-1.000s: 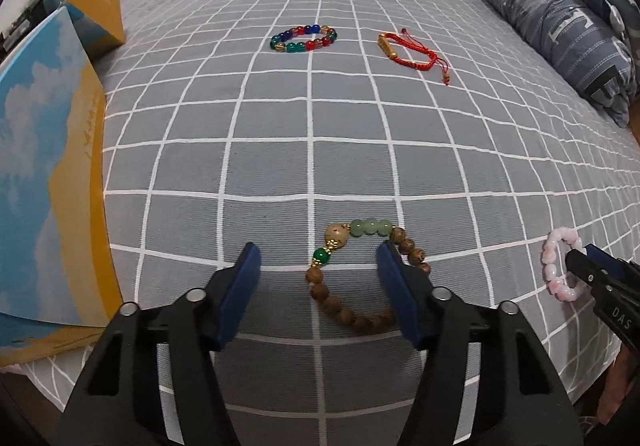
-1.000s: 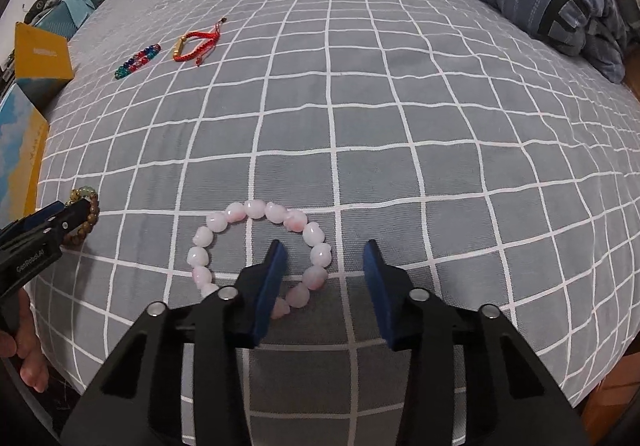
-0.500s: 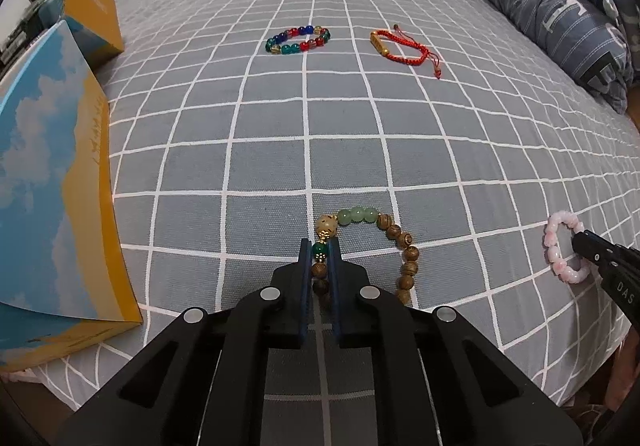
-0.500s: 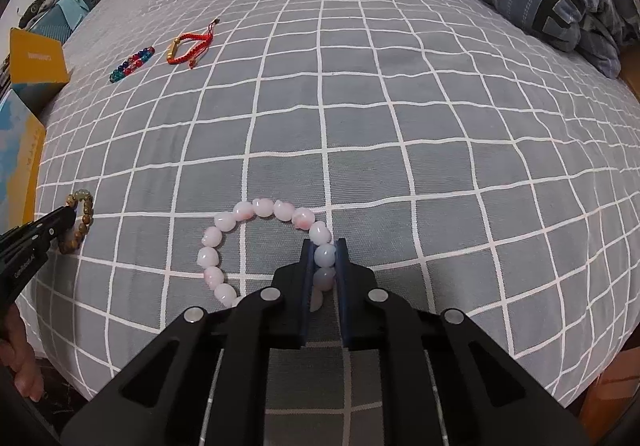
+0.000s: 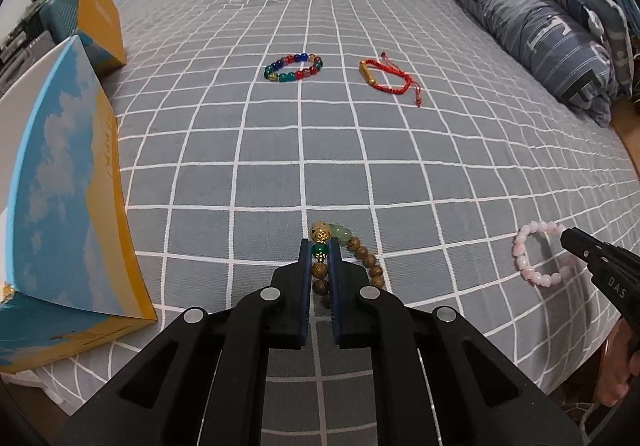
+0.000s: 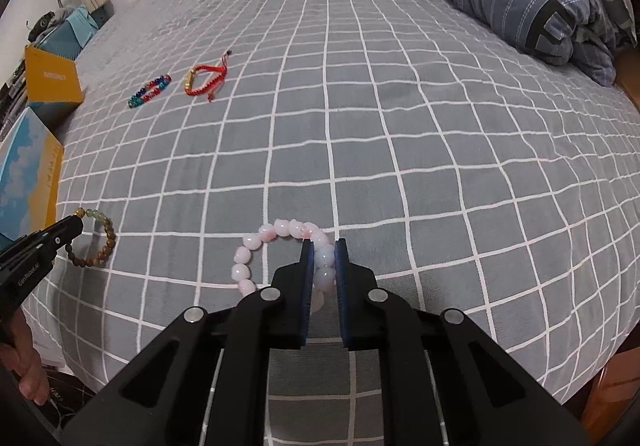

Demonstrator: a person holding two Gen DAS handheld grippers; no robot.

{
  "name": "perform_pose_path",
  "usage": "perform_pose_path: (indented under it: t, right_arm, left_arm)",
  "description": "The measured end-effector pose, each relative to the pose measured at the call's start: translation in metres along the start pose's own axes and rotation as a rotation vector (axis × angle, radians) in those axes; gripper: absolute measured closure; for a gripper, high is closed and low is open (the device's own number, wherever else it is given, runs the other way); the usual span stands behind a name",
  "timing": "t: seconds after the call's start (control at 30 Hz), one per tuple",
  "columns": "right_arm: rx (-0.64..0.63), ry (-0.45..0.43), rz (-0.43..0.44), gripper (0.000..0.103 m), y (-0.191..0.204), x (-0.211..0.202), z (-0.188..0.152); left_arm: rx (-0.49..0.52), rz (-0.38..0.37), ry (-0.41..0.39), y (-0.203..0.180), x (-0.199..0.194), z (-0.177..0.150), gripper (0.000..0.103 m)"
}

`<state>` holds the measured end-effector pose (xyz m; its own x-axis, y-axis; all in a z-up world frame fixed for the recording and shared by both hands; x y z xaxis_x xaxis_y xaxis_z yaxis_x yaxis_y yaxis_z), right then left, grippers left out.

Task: Organize jewelry
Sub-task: 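Lift both held bracelets and carry them over the white box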

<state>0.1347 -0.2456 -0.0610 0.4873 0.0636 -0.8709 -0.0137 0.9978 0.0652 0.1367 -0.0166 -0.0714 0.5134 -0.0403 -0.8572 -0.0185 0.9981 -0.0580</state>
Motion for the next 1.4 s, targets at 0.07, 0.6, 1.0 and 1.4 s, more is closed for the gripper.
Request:
perform_pose_path:
  t: [0.07, 0.6, 1.0, 1.4]
  right_arm:
    - [-0.002, -0.009, 0.004, 0.093, 0.001, -0.003, 0.001]
    - [-0.003, -0.104, 0.05, 0.093, 0.011, -0.032, 0.013]
    - [-0.02, -0.199, 0.044, 0.093, 0.019, -0.05, 0.022]
    - [-0.052, -0.31, 0.015, 0.093, 0.031, -0.068, 0.03]
  left_arm:
    - [0.0, -0.003, -0.005, 0.0, -0.002, 0.0, 0.096]
    - [0.005, -0.027, -0.052, -0.001, -0.025, 0.006, 0.096]
    - [0.013, -0.013, -0.116, 0.0, -0.044, 0.011, 0.096]
    - [0.023, -0.011, -0.224, 0.003, -0.07, 0.019, 0.096]
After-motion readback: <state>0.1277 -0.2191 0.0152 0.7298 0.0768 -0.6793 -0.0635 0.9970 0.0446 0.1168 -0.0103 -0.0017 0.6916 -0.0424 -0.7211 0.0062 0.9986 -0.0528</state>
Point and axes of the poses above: each gripper's, at about its wrist camera, not at the fingertips, and x roughly the way its jaws point, y to its left, z to its top, the point moved 6 cm from there along x, roughly the way its jaws point
